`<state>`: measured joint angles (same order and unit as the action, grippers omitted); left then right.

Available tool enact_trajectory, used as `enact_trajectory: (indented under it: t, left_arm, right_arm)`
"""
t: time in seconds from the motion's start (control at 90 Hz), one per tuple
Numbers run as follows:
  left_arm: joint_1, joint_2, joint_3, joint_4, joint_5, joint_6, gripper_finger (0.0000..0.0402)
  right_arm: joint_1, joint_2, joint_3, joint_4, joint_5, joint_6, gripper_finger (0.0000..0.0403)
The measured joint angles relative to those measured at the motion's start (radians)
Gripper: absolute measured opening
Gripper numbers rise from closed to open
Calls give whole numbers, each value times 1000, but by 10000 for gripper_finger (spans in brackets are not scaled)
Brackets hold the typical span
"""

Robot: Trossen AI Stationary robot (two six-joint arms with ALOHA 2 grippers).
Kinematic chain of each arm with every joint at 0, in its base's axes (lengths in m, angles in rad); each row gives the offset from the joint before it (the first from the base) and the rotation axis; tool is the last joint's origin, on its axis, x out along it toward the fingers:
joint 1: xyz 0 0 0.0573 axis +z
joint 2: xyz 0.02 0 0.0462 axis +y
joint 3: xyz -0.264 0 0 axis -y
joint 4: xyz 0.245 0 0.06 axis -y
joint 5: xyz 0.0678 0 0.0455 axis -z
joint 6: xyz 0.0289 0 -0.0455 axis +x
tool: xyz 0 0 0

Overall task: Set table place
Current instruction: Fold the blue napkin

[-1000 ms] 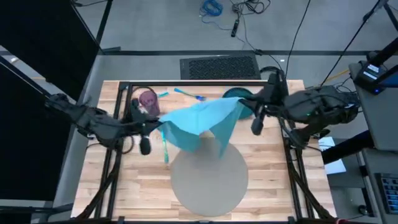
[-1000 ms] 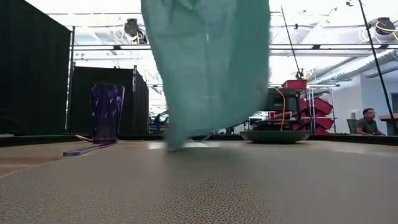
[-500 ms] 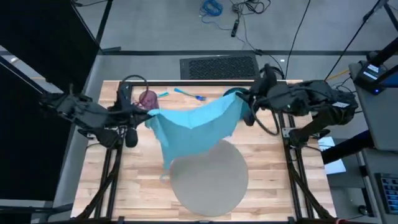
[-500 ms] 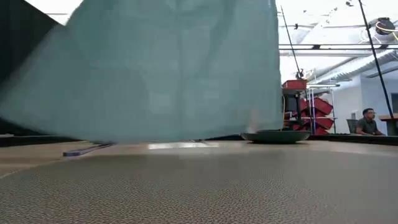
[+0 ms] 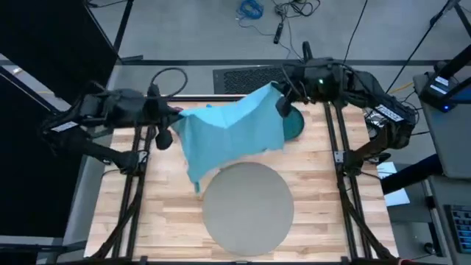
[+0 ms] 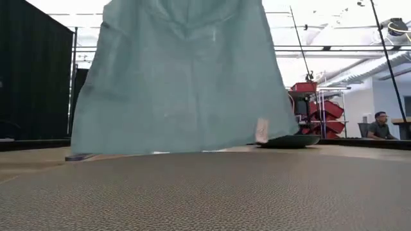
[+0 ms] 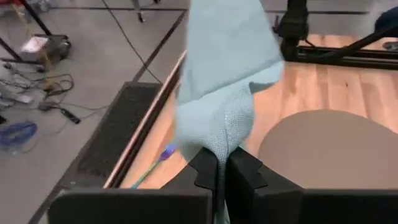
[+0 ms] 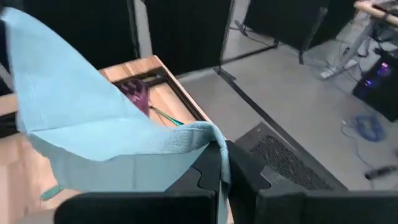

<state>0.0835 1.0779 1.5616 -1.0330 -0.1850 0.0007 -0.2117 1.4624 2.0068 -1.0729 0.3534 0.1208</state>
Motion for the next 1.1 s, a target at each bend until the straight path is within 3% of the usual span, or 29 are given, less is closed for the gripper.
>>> enact_trajectory:
  t: [0.144,0.333,0.567,0.922,1.1]
  left_arm:
    - [-6,24,0,2,154,-13,0]
    - [-10,45,0,38,127,-10,0]
    - [-33,120,-10,22,264,-51,0]
    - [-354,237,-110,45,316,-241,0]
    - [-527,276,-235,255,316,-363,0]
  right_arm:
    - [64,0,0,-51,-20,42,0]
    - [144,0,0,-71,34,78,0]
    - [251,0,-19,-172,54,186,0]
    - [529,2,-177,-262,96,487,0]
    - [662,1,-243,-242,97,622,0]
